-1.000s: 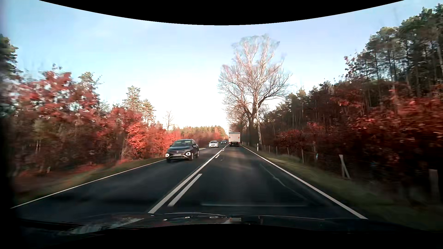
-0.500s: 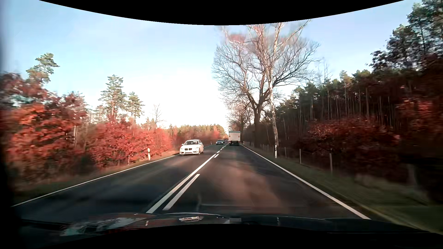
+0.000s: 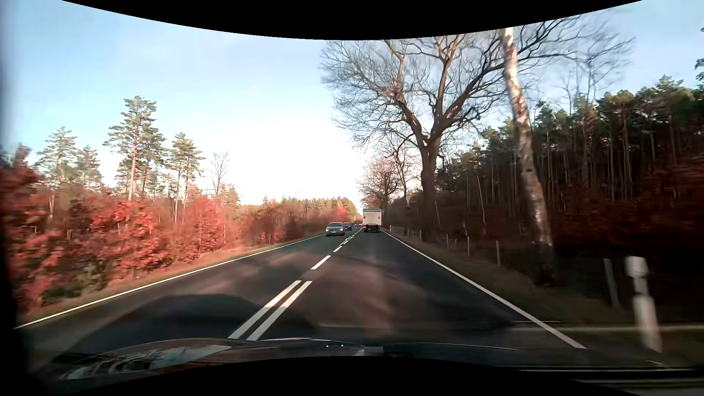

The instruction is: Follow the waypoints while adhering to traffic rules and regulations

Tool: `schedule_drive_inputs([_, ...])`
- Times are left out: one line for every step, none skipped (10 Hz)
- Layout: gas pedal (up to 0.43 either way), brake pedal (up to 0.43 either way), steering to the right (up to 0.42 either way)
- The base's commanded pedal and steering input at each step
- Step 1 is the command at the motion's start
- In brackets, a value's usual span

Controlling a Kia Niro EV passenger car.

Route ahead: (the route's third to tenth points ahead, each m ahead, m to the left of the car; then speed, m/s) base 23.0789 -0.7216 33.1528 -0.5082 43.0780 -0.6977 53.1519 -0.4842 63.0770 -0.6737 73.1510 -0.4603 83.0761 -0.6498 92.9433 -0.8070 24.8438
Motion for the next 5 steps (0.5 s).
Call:
schedule_drive_inputs([0.197,0.000,0.000])
schedule_drive_inputs([0.197,0.000,0.000])
schedule_drive_inputs([0.197,0.000,0.000])
schedule_drive_inputs([0.197,0.000,0.000])
schedule_drive_inputs([0.197,0.000,0.000])
